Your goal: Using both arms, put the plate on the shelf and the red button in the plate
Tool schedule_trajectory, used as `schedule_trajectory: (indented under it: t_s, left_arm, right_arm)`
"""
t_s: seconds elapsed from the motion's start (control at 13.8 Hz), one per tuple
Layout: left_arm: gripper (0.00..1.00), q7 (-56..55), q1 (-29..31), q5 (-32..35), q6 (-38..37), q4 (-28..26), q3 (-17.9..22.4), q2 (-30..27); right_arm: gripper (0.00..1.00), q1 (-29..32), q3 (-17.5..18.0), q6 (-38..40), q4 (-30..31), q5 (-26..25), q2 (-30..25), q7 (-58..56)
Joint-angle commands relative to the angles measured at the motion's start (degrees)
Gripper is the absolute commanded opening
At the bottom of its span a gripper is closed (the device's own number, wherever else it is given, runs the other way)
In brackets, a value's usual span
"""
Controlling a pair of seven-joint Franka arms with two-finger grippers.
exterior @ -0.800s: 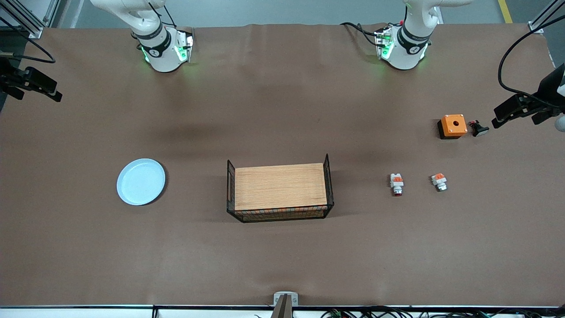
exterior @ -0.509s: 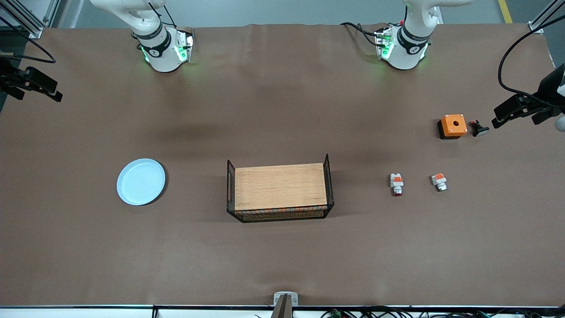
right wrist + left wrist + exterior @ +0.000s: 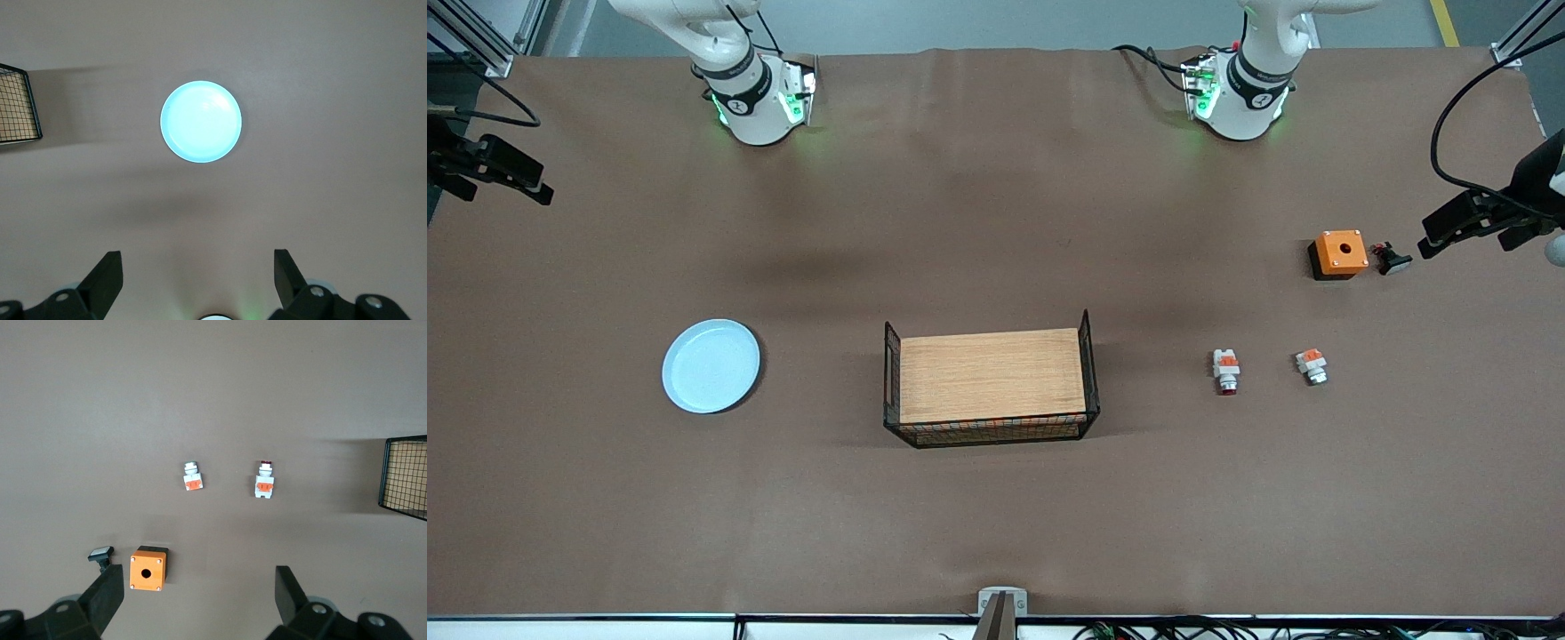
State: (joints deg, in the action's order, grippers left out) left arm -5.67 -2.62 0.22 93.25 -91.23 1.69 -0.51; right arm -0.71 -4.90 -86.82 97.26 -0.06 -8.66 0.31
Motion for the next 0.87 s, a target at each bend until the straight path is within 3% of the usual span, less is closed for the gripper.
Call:
schedule_trajectory:
  t_s: [0.0,0.22,0.36,0.8]
  left_arm:
    - [1.00,0.13,-0.02,-0.31,-2.01,0.88,-0.28,1.56]
    - [1.00,-0.22,-0.46,-0.66,-2.20,0.70,-0.46,3.49]
    - [1.00,-1.36,-0.29,-6.26,-1.59,0.79,-0.64,5.68]
    - [1.00,-2.94,-0.55,-7.16,1.75,-0.35,-2.74,12.62]
  right_arm:
    - [1.00,0.18,0.42,-0.28,1.26,-0.64,-1.44,-0.66]
    - [1.00,0.18,0.42,-0.20,1.26,-0.56,-1.36,-0.66]
    - [1.00,0.18,0.42,-0.11,1.17,-0.64,-1.36,-0.66]
    - [1.00,0.27,0.42,1.56,-0.58,-0.64,-0.66,0.04]
